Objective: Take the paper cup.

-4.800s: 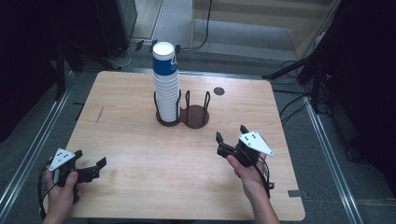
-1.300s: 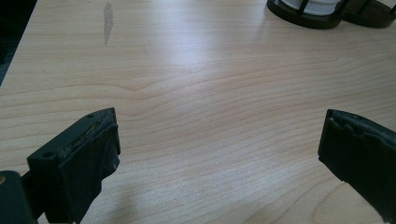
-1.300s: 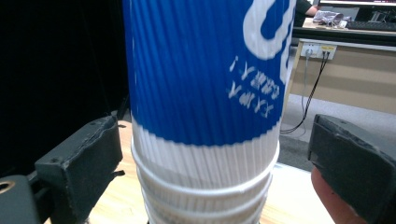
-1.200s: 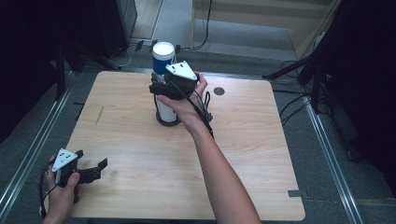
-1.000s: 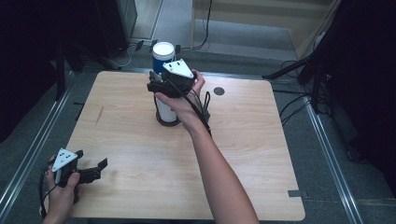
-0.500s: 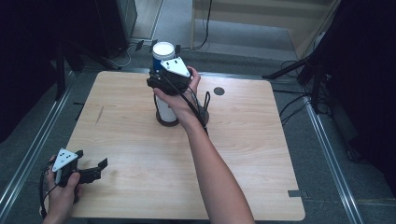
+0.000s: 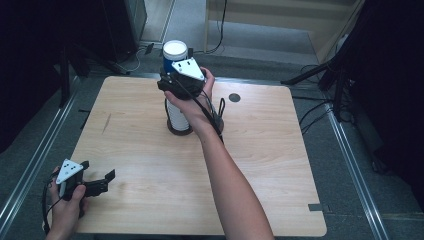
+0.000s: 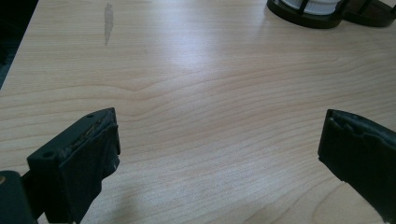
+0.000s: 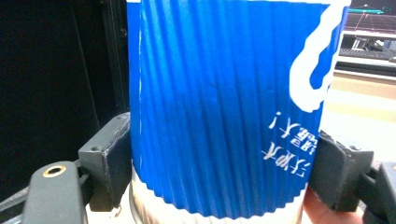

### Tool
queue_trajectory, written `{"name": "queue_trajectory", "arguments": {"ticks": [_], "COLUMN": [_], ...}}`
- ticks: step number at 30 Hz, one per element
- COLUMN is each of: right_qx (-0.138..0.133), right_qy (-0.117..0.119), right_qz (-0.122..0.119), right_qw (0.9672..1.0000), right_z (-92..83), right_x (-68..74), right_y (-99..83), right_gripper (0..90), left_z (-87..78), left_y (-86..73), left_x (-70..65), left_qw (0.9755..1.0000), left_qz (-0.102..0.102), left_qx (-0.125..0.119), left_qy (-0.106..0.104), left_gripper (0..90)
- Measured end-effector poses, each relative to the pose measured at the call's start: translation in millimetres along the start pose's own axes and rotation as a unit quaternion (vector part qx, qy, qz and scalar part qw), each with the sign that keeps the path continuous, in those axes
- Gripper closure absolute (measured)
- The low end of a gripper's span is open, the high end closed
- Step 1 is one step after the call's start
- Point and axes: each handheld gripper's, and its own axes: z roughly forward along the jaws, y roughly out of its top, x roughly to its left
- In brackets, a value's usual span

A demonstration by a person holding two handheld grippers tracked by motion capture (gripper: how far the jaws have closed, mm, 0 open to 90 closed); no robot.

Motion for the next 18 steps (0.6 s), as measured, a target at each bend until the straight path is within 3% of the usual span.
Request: {"name": "queue_trajectory", "arguments": {"ticks": [5, 9, 18], "right_qx": [-0.008, -0.015, -0.031], "right_qy": [-0.005, -0.004, -0.003], "right_qz": [-0.007, 0.008, 0.006], "right_qw": [0.9999, 0.9998, 0.9995], "right_z": [-2.7, -6.5, -12.7], "right_x": [-0.7, -1.0, -2.0], "right_y": [12.3, 24.6, 40.4], "right_gripper": [19.4, 19.4, 19.5], "left_z": [0.0, 0.0, 0.0], "left_y": [0.0, 0.0, 0.1], "left_x": [0.0, 0.0, 0.1], "left_qw": [1.0000, 1.0000, 1.0000], "left_qz": [0.001, 0.001, 0.000], "left_qx": [-0.001, -0.002, -0.007], "left_qy": [0.001, 0.003, 0.006], "left_gripper": [0.0, 0.0, 0.0]}}
